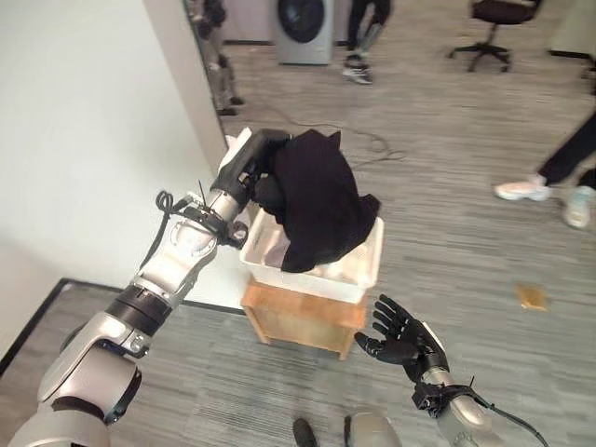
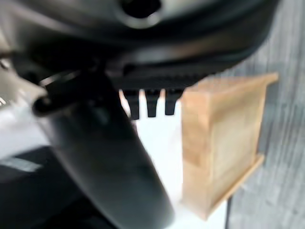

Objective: Pick up bed clothes into laundry basket.

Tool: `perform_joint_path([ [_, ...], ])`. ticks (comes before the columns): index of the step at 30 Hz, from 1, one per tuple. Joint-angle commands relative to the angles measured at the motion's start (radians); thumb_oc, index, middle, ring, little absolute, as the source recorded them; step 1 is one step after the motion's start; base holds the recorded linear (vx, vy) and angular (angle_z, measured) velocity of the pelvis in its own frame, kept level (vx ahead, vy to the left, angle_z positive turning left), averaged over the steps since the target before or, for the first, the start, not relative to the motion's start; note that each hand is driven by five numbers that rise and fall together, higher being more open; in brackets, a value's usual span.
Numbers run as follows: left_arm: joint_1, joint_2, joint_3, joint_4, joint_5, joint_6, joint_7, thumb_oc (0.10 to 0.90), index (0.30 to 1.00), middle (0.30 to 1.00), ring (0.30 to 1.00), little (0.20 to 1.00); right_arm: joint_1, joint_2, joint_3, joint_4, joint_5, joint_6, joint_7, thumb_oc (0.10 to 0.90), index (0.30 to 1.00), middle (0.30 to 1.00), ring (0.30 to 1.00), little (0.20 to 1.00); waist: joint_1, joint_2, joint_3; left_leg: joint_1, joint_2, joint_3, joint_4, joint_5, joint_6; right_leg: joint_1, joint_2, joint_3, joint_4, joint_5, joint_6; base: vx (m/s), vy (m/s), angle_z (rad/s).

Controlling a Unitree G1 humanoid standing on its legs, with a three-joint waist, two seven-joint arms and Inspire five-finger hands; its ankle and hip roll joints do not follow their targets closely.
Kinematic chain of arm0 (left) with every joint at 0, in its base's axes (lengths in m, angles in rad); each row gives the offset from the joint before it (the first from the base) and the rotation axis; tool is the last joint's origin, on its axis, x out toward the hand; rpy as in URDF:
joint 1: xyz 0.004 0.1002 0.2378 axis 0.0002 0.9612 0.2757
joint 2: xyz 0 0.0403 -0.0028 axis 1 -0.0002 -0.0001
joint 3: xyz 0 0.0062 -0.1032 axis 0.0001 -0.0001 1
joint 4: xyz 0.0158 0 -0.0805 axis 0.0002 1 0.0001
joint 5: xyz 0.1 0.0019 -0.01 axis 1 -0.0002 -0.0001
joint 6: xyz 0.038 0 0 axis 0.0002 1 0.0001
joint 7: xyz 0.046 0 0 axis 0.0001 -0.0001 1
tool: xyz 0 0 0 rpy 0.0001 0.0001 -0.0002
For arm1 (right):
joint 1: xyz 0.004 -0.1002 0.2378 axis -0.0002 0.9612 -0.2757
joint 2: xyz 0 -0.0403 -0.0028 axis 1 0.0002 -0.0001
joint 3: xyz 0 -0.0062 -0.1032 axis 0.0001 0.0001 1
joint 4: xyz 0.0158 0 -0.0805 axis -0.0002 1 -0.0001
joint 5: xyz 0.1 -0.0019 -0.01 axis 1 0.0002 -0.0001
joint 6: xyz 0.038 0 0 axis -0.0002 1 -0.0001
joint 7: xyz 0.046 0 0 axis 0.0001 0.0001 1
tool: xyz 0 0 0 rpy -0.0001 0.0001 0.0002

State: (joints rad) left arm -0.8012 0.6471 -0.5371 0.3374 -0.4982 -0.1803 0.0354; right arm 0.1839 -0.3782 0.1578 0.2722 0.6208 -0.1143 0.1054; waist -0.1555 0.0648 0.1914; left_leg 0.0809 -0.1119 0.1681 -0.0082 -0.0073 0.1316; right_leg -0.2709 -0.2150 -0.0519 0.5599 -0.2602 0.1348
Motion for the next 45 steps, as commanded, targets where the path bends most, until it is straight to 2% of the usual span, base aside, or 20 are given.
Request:
perform_joint_path([
  [1,-0.16,0.026,0.097,0.006,0.019,-0.147,0.046,0.4,0.3,0.3,0.3,0.3,-0.027,-0.031,-0.064,-0.096,0.046,-0.072,0.04,0.8,0.9,0.9,0.9,0.9,0.02,-0.03,-0.07,-0.018,0.132,0.06,0.062,-0.054,-0.15,0.252,0.046,0.009,-0.41,0.18,0.038,0.13,-0.162,1.3],
  [2,-0.159,0.025,0.096,0.005,0.02,-0.147,0.046,0.4,0.3,0.3,0.3,0.3,-0.024,-0.031,-0.065,-0.097,0.046,-0.072,0.04,0.8,0.9,0.9,0.9,0.9,0.02,-0.03,-0.071,-0.015,0.131,0.058,0.058,-0.052,-0.151,0.255,0.046,0.007,-0.412,0.181,0.038,0.08,-0.174,1.08],
  [4,-0.137,0.012,0.114,-0.008,-0.009,-0.141,0.029,0.4,0.3,0.3,0.3,0.3,-0.027,-0.014,-0.066,-0.083,0.09,-0.071,0.04,0.8,0.9,0.9,0.9,0.9,0.05,-0.037,-0.095,-0.018,0.131,0.033,0.038,-0.03,-0.166,0.308,0.058,-0.031,-0.468,0.181,0.037,0.08,-0.191,0.69],
  [7,-0.157,0.011,0.095,0.007,-0.013,-0.134,0.021,0.4,0.3,0.3,0.3,0.3,-0.026,-0.026,-0.066,-0.077,0.082,-0.071,0.05,0.8,0.9,0.9,0.9,0.9,0.051,-0.037,-0.105,-0.02,0.133,0.003,0.023,-0.017,-0.177,0.349,0.067,-0.073,-0.508,0.184,0.03,0.05,-0.14,0.7],
  [11,-0.182,0.02,0.07,0.054,-0.019,-0.125,0.01,0.4,0.3,0.3,0.3,0.3,-0.024,-0.026,-0.062,-0.073,0.099,-0.067,0.059,0.8,0.9,0.9,0.9,0.9,0.047,-0.033,-0.11,-0.004,0.143,0.0,0.0,-0.01,-0.185,0.36,0.077,-0.081,-0.52,0.179,0.023,0.02,-0.072,0.24],
  [21,-0.218,0.032,0.023,0.163,-0.02,-0.097,-0.016,0.4,0.3,0.3,0.3,0.3,-0.009,-0.032,-0.026,-0.085,0.097,-0.055,0.084,0.8,0.9,0.9,0.9,0.9,0.03,-0.019,-0.118,0.026,0.158,0.021,-0.045,0.005,-0.195,0.358,0.102,-0.071,-0.52,0.173,0.015,0.03,-0.02,-0.06],
  [29,-0.21,0.002,0.003,0.223,0.004,-0.082,-0.034,0.4,0.3,0.3,0.3,0.3,0.006,-0.026,-0.026,-0.08,0.095,-0.058,0.09,0.8,0.9,0.9,0.9,0.9,0.01,-0.013,-0.117,0.04,0.163,0.038,-0.065,0.008,-0.198,0.358,0.111,-0.059,-0.532,0.178,0.015,0.02,0.009,-0.01],
  [36,-0.229,-0.059,0.001,0.32,-0.003,-0.07,-0.024,0.4,0.3,0.3,0.3,0.3,0.017,-0.025,-0.008,-0.097,0.094,-0.052,0.098,0.8,0.9,0.9,0.9,0.9,-0.033,-0.003,-0.111,0.042,0.166,0.068,-0.079,0.003,-0.196,0.333,0.114,-0.026,-0.525,0.183,0.021,0.03,0.034,-0.07],
  [45,-0.241,-0.067,0.001,0.445,0.058,-0.06,-0.026,0.4,0.3,0.3,0.3,0.3,0.015,-0.022,0.018,-0.129,0.074,-0.058,0.107,0.8,0.9,0.9,0.9,0.9,-0.079,0.007,-0.096,0.03,0.164,0.131,-0.079,-0.008,-0.196,0.299,0.117,0.044,-0.588,0.231,0.034,0.01,0.04,-0.18],
])
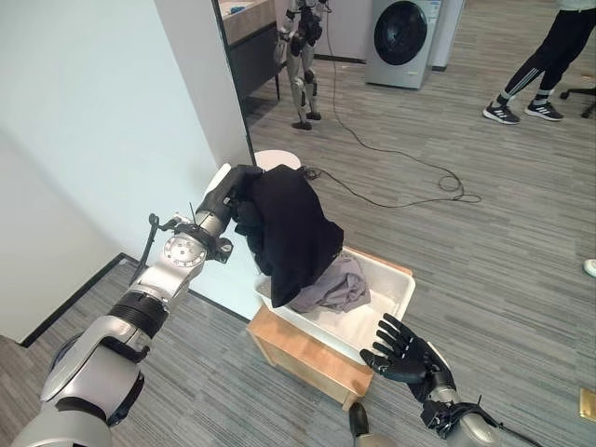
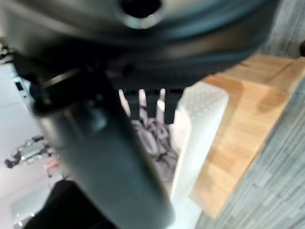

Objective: Pick up bed clothes into laundry basket.

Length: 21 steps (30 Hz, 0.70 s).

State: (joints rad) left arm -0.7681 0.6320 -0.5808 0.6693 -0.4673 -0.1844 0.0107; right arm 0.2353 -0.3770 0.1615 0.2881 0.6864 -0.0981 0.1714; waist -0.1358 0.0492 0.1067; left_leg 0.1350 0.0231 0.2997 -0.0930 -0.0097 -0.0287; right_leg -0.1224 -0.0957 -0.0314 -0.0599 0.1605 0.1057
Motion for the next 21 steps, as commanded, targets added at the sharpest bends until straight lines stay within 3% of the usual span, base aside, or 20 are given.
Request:
perform_joint_path([
  [1,-0.281,-0.051,0.051,0.136,0.024,-0.055,-0.002,0.4,0.3,0.3,0.3,0.3,-0.041,-0.026,0.022,-0.149,0.007,-0.074,0.046,0.8,0.9,0.9,0.9,0.9,-0.108,0.023,-0.003,-0.03,0.029,0.019,0.006,-0.007,-0.036,0.136,-0.001,0.041,0.023,-0.178,0.068,-0.02,0.036,-0.2],
  [11,-0.383,-0.011,0.018,0.231,0.071,-0.058,0.011,0.4,0.3,0.3,0.3,0.3,-0.04,-0.035,0.013,-0.167,0.013,-0.086,0.05,0.8,0.9,0.9,0.9,0.9,-0.178,0.021,0.039,-0.057,0.036,0.139,0.006,-0.016,-0.035,0.046,0.01,0.135,0.006,-0.129,0.094,-0.02,0.048,-0.58],
  [14,-0.391,-0.01,0.014,0.237,0.077,-0.058,0.013,0.4,0.3,0.3,0.3,0.3,-0.039,-0.035,0.014,-0.168,0.014,-0.085,0.054,0.8,0.9,0.9,0.9,0.9,-0.179,0.02,0.039,-0.06,0.036,0.147,0.006,-0.016,-0.035,0.039,0.012,0.14,0.006,-0.126,0.096,0.01,0.024,-0.39],
  [17,-0.42,-0.003,-0.03,0.297,0.186,-0.047,0.021,0.4,0.3,0.3,0.3,0.3,-0.039,-0.04,0.019,-0.158,0.016,-0.083,0.06,0.8,0.9,0.9,0.9,0.9,-0.19,0.01,0.047,-0.066,0.036,0.186,0.006,-0.021,-0.033,0.007,0.016,0.161,0.009,-0.113,0.109,0.04,0.039,-0.38],
  [21,-0.385,-0.01,-0.007,0.345,0.206,-0.033,0.009,0.4,0.3,0.3,0.3,0.3,-0.027,-0.035,0.018,-0.162,0.019,-0.081,0.064,0.8,0.9,0.9,0.9,0.9,-0.193,0.005,0.053,-0.064,0.037,0.2,0.006,-0.023,-0.034,0.001,0.016,0.166,0.007,-0.11,0.112,0.03,0.019,-0.2],
])
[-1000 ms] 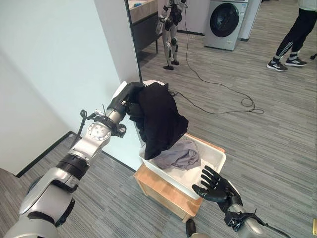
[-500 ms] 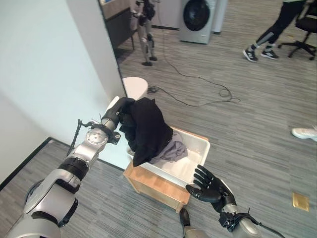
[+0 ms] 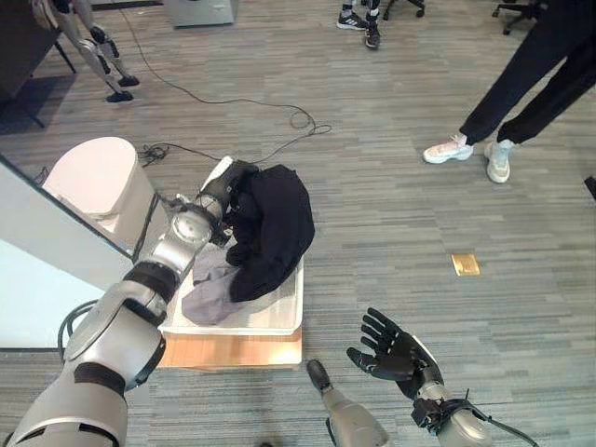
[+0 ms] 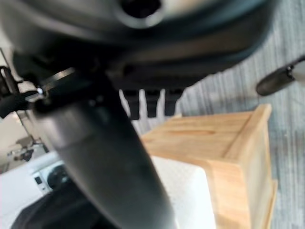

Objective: Pick up bed clothes into laundry basket.

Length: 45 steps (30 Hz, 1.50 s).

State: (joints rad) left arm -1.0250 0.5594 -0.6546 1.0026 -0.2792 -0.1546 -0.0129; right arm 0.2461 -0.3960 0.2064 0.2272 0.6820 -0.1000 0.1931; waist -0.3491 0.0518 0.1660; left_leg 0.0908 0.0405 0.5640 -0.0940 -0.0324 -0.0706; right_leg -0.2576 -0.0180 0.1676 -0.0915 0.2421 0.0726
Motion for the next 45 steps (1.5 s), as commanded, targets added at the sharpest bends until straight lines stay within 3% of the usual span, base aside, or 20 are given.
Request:
perform_joint_path([
  [1,-0.081,0.064,0.094,0.049,0.052,-0.051,0.03,0.4,0.3,0.3,0.3,0.3,-0.04,-0.016,-0.025,-0.097,0.023,-0.079,0.038,0.8,0.9,0.9,0.9,0.9,0.02,-0.005,0.004,-0.025,0.02,-0.062,0.007,0.0,0.01,0.124,-0.058,-0.024,0.041,-0.191,0.145,0.0,0.01,-0.05],
  [7,-0.003,0.062,0.146,0.062,0.072,-0.043,0.027,0.4,0.3,0.3,0.3,0.3,-0.025,-0.013,-0.017,-0.089,0.025,-0.079,0.051,0.8,0.9,0.9,0.9,0.9,0.051,-0.011,0.016,-0.033,0.022,-0.086,0.007,-0.001,0.01,0.132,-0.064,-0.045,0.036,-0.198,0.138,0.01,-0.02,0.01],
  [17,0.095,0.107,0.186,0.054,0.128,-0.032,0.027,0.4,0.3,0.3,0.3,0.3,-0.031,-0.033,0.006,-0.089,0.018,-0.079,0.068,0.8,0.9,0.9,0.9,0.9,0.109,-0.045,0.039,-0.052,0.03,-0.135,0.007,0.003,0.012,0.134,-0.057,-0.06,0.039,-0.203,0.131,-0.01,-0.014,0.07],
  [27,0.161,0.019,0.139,0.053,0.287,-0.021,0.032,0.4,0.3,0.3,0.3,0.3,-0.052,-0.046,0.015,-0.092,0.012,-0.084,0.073,0.8,0.9,0.9,0.9,0.9,0.128,-0.083,0.062,-0.067,0.034,-0.156,0.007,0.001,0.021,0.116,-0.05,-0.055,0.051,-0.206,0.128,-0.02,0.002,0.0],
  [38,0.237,-0.065,0.092,0.047,0.43,-0.007,0.048,0.4,0.3,0.3,0.3,0.3,-0.059,-0.044,0.01,-0.095,0.012,-0.091,0.062,0.8,0.9,0.9,0.9,0.9,0.142,-0.096,0.077,-0.074,0.036,-0.169,0.007,0.0,0.025,0.111,-0.048,-0.055,0.052,-0.211,0.122,0.0,0.0,0.0],
  [39,0.238,-0.07,0.095,0.044,0.434,-0.006,0.056,0.767,0.851,0.851,0.851,0.851,-0.061,-0.047,0.012,-0.098,0.013,-0.092,0.062,0.8,0.9,0.9,0.9,0.9,0.144,-0.097,0.079,-0.076,0.036,-0.172,0.007,0.0,0.025,0.111,-0.049,-0.057,0.053,-0.212,0.122,0.0,0.0,0.0],
  [40,0.234,-0.074,0.095,0.05,0.446,-0.003,0.073,0.8,0.9,0.9,0.9,0.9,-0.067,-0.049,0.016,-0.098,0.011,-0.093,0.061,0.8,0.9,0.9,0.9,0.9,0.145,-0.098,0.079,-0.077,0.035,-0.174,0.007,0.0,0.025,0.11,-0.049,-0.058,0.053,-0.213,0.121,0.0,-0.002,0.04],
  [45,0.201,-0.049,0.075,-0.035,0.484,-0.006,0.1,0.8,0.9,0.9,0.9,0.9,-0.067,-0.056,0.019,-0.097,0.007,-0.098,0.058,0.8,0.9,0.9,0.9,0.9,0.157,-0.087,0.083,-0.077,0.032,-0.184,0.007,-0.001,0.025,0.118,-0.056,-0.07,0.054,-0.219,0.12,0.0,0.0,0.01],
])
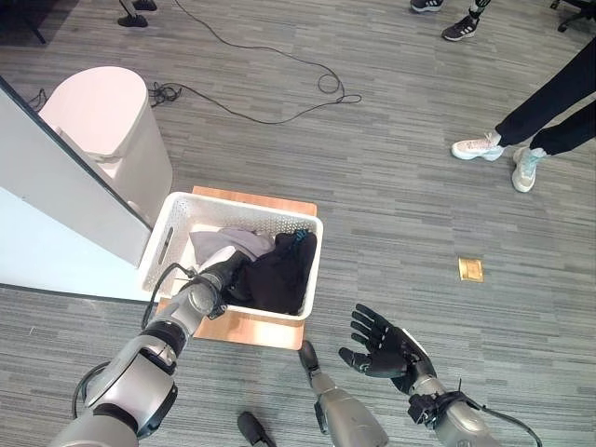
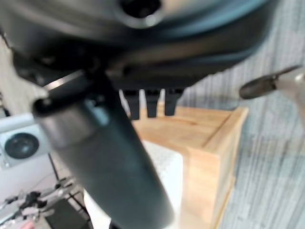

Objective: Pick up bed clothes into laundry basket.

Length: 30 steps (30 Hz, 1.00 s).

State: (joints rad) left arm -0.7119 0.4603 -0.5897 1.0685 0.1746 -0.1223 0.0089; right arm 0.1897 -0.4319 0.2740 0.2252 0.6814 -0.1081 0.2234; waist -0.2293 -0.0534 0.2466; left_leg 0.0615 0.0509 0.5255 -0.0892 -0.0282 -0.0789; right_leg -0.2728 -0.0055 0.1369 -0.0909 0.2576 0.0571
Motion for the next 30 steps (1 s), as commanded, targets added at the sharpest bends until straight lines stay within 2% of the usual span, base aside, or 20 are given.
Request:
perform_joint_path([
  [1,-0.112,0.051,0.01,-0.101,0.03,-0.038,0.078,0.8,0.9,0.9,0.9,0.9,-0.011,-0.02,-0.049,-0.095,0.008,-0.089,0.028,0.8,0.9,0.9,0.9,0.9,0.037,0.019,0.002,-0.048,0.022,-0.146,0.002,-0.005,0.033,0.134,-0.068,-0.039,0.053,-0.234,0.136,0.0,0.0,0.0],
  [4,-0.093,0.133,0.054,-0.328,-0.003,-0.063,0.087,0.8,0.9,0.9,0.9,0.9,0.009,-0.018,-0.078,-0.094,0.005,-0.095,0.027,0.8,0.9,0.9,0.9,0.9,0.059,0.04,-0.005,-0.049,0.018,-0.163,0.002,-0.002,0.032,0.144,-0.078,-0.06,0.051,-0.238,0.133,-0.01,-0.015,0.05],
  [5,-0.091,0.134,0.055,-0.33,-0.003,-0.062,0.086,0.8,0.9,0.9,0.9,0.9,0.01,-0.018,-0.078,-0.094,0.005,-0.095,0.027,0.8,0.9,0.9,0.9,0.9,0.058,0.04,-0.005,-0.05,0.019,-0.163,0.002,-0.002,0.032,0.144,-0.078,-0.06,0.05,-0.238,0.133,0.01,-0.007,0.25],
  [8,-0.061,0.18,0.112,-0.472,-0.082,-0.084,0.076,0.8,0.9,0.9,0.9,0.9,0.016,-0.015,-0.093,-0.092,-0.003,-0.093,0.029,0.8,0.9,0.9,0.9,0.9,0.072,0.053,-0.01,-0.047,0.014,-0.177,0.002,-0.002,0.032,0.154,-0.084,-0.072,0.048,-0.239,0.132,-0.01,-0.014,0.2],
  [11,0.003,0.21,0.199,-0.599,-0.304,-0.125,0.047,0.8,0.9,0.9,0.9,0.9,0.027,-0.013,-0.111,-0.094,-0.007,-0.084,0.038,0.8,0.9,0.9,0.9,0.9,0.084,0.067,-0.018,-0.038,0.009,-0.193,0.002,-0.005,0.033,0.172,-0.092,-0.091,0.048,-0.246,0.133,0.0,-0.007,0.09],
  [13,0.056,0.241,0.235,-0.704,-0.482,-0.157,-0.031,0.8,0.9,0.9,0.9,0.9,0.036,-0.017,-0.121,-0.106,0.002,-0.078,0.048,0.8,0.9,0.9,0.9,0.9,0.091,0.079,-0.03,-0.036,0.01,-0.203,0.002,0.0,0.03,0.182,-0.094,-0.098,0.047,-0.246,0.128,-0.01,-0.012,0.11],
  [14,0.057,0.241,0.235,-0.704,-0.482,-0.157,-0.031,0.8,0.9,0.9,0.9,0.9,0.036,-0.017,-0.121,-0.106,0.002,-0.078,0.048,0.8,0.9,0.9,0.9,0.9,0.091,0.079,-0.031,-0.037,0.01,-0.203,0.002,0.0,0.03,0.181,-0.093,-0.098,0.047,-0.246,0.128,0.01,-0.018,0.08],
  [17,0.155,0.379,0.252,-0.87,-0.716,-0.171,-0.205,0.8,0.9,0.9,0.9,0.9,0.061,-0.017,-0.143,-0.115,0.018,-0.069,0.078,0.8,0.9,0.9,0.9,0.9,0.105,0.098,-0.055,-0.02,0.008,-0.223,0.002,0.0,0.026,0.209,-0.098,-0.116,0.052,-0.26,0.124,0.01,-0.016,0.19],
  [18,0.239,0.373,0.302,-0.91,-0.842,-0.171,-0.253,0.8,0.9,0.9,0.9,0.9,0.069,-0.007,-0.151,-0.12,0.028,-0.071,0.088,0.8,0.9,0.9,0.9,0.9,0.115,0.101,-0.066,-0.015,0.006,-0.23,0.002,0.0,0.025,0.218,-0.101,-0.122,0.059,-0.267,0.122,0.01,-0.013,0.25],
  [19,0.243,0.373,0.305,-0.912,-0.843,-0.171,-0.254,0.8,0.9,0.9,0.9,0.9,0.07,-0.008,-0.149,-0.12,0.028,-0.071,0.088,0.8,0.9,0.9,0.9,0.9,0.112,0.101,-0.067,-0.015,0.006,-0.231,0.002,0.0,0.025,0.218,-0.101,-0.123,0.059,-0.268,0.122,0.01,-0.023,0.36],
  [20,0.362,0.308,0.376,-0.925,-0.944,-0.16,-0.305,0.8,0.9,0.9,0.9,0.9,0.08,0.002,-0.157,-0.129,0.039,-0.076,0.097,0.8,0.9,0.9,0.9,0.9,0.121,0.104,-0.077,-0.004,0.005,-0.244,0.002,0.0,0.025,0.23,-0.103,-0.13,0.075,-0.282,0.116,0.01,-0.015,0.36],
  [21,0.421,0.276,0.406,-0.934,-0.971,-0.157,-0.317,0.8,0.9,0.9,0.9,0.9,0.081,0.006,-0.16,-0.132,0.039,-0.077,0.097,0.8,0.9,0.9,0.9,0.9,0.126,0.107,-0.084,-0.001,0.005,-0.253,0.002,0.0,0.026,0.233,-0.103,-0.134,0.089,-0.291,0.112,0.01,-0.015,0.3],
  [23,0.473,0.251,0.43,-0.939,-0.976,-0.153,-0.318,0.8,0.9,0.9,0.9,0.9,0.085,0.01,-0.164,-0.133,0.037,-0.078,0.097,0.8,0.9,0.9,0.9,0.9,0.132,0.11,-0.09,0.004,0.005,-0.262,0.002,0.001,0.028,0.237,-0.104,-0.139,0.105,-0.303,0.108,0.02,-0.008,0.18],
  [24,0.518,0.225,0.453,-0.942,-0.964,-0.16,-0.312,0.8,0.9,0.9,0.9,0.9,0.085,0.012,-0.164,-0.133,0.033,-0.078,0.096,0.8,0.9,0.9,0.9,0.9,0.135,0.113,-0.096,0.01,0.004,-0.272,0.002,0.001,0.028,0.242,-0.105,-0.147,0.122,-0.314,0.104,0.02,-0.008,0.23],
  [25,0.581,0.152,0.492,-0.933,-0.993,-0.158,-0.309,0.8,0.9,0.9,0.9,0.9,0.091,0.021,-0.171,-0.144,0.029,-0.077,0.097,0.8,0.9,0.9,0.9,0.9,0.143,0.114,-0.106,0.015,0.001,-0.285,0.002,0.001,0.031,0.25,-0.109,-0.158,0.144,-0.329,0.098,0.0,-0.004,0.23],
  [26,0.584,0.151,0.493,-0.934,-0.993,-0.157,-0.309,0.8,0.9,0.9,0.9,0.9,0.092,0.02,-0.171,-0.145,0.029,-0.077,0.097,0.8,0.9,0.9,0.9,0.9,0.141,0.115,-0.107,0.016,0.0,-0.287,0.002,0.001,0.031,0.25,-0.109,-0.16,0.145,-0.33,0.098,-0.01,-0.026,0.21],
  [27,0.666,0.064,0.538,-0.913,-1.03,-0.145,-0.317,0.8,0.9,0.9,0.9,0.9,0.099,0.029,-0.186,-0.155,0.028,-0.075,0.097,0.8,0.9,0.9,0.9,0.9,0.152,0.114,-0.117,0.021,-0.003,-0.3,0.002,0.001,0.034,0.262,-0.112,-0.172,0.144,-0.334,0.092,0.0,-0.025,0.26],
  [28,0.668,0.063,0.539,-0.914,-1.03,-0.145,-0.317,0.8,0.9,0.9,0.9,0.9,0.1,0.028,-0.185,-0.155,0.028,-0.075,0.097,0.8,0.9,0.9,0.9,0.9,0.15,0.115,-0.118,0.021,-0.003,-0.3,0.002,0.001,0.034,0.264,-0.112,-0.173,0.143,-0.333,0.092,-0.01,-0.041,0.32],
  [29,0.756,-0.018,0.572,-0.915,-1.063,-0.123,-0.331,0.8,0.9,0.9,0.9,0.9,0.108,0.041,-0.206,-0.162,0.023,-0.075,0.094,0.8,0.9,0.9,0.9,0.9,0.164,0.114,-0.131,0.024,-0.006,-0.307,0.002,0.003,0.038,0.277,-0.112,-0.184,0.131,-0.334,0.087,0.0,-0.027,0.23],
  [30,0.794,-0.06,0.585,-0.904,-1.078,-0.113,-0.332,0.8,0.9,0.9,0.9,0.9,0.113,0.052,-0.215,-0.166,0.02,-0.072,0.092,0.8,0.9,0.9,0.9,0.9,0.172,0.113,-0.139,0.028,-0.007,-0.31,0.002,0.004,0.04,0.283,-0.112,-0.193,0.132,-0.337,0.085,0.0,-0.027,0.13],
])
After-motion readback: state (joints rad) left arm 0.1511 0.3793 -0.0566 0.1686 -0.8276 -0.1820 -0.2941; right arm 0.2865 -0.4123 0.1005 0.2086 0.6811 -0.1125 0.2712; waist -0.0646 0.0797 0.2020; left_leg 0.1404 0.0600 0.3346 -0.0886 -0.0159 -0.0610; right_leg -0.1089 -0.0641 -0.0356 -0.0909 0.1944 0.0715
